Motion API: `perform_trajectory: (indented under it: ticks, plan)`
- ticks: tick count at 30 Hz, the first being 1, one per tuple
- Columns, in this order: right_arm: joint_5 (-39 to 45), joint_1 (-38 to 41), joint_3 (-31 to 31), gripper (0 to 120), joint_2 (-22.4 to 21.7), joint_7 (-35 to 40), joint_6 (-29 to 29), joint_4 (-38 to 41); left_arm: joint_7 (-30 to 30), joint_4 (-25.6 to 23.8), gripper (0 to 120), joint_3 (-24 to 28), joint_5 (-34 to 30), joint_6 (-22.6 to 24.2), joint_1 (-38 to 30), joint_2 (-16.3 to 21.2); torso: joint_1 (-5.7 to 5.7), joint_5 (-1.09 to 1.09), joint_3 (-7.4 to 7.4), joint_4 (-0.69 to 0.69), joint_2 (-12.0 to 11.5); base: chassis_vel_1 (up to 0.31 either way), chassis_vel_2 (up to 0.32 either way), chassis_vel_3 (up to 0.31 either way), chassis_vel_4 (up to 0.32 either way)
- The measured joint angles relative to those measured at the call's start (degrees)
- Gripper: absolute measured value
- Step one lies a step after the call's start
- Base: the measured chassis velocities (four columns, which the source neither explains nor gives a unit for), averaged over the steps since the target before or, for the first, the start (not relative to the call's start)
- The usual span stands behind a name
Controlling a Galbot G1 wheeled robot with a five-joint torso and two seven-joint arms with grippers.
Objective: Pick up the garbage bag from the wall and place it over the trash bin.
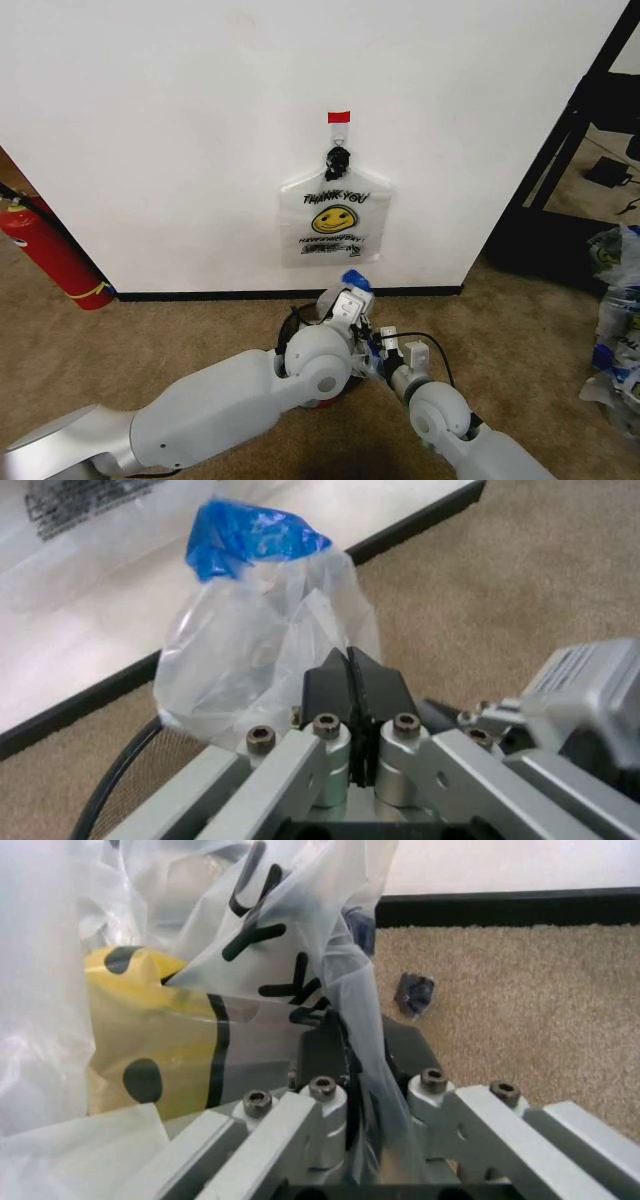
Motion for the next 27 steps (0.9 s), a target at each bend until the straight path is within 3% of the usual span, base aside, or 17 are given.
perform_trajectory:
  ticks: [7,14,18,27]
  plan:
    - [-0.2,-0.8,1.9,2,1.4,3.9,0.6,1.0,0.5,-2.4,0,-3.9,1.1,0.0,3.9,3.1,0.0,-0.02,0.0,-0.03,0.0,0.0,0.0,0.0,0.0]
    - [-0.2,-2.9,5.1,2,1.6,4.8,1.9,1.6,2.5,-3.4,0,-9.8,2.6,-0.8,10.0,9.3,0.0,-0.02,0.0,-0.01,0.0,0.0,0.0,0.0,0.0]
    - [-0.3,-3.2,5.5,2,1.8,4.9,2.1,1.5,2.9,-4.2,0,-10.9,2.9,-1.0,12.0,10.5,0.0,-0.02,0.0,-0.01,0.0,0.0,0.0,0.0,0.0]
    - [-0.6,-3.7,5.3,2,2.0,5.2,2.6,1.9,5.4,-7.3,0,-18.6,6.7,-1.8,22.1,12.9,0.0,-0.01,-0.01,-0.03,0.0,0.0,0.0,0.0,0.0]
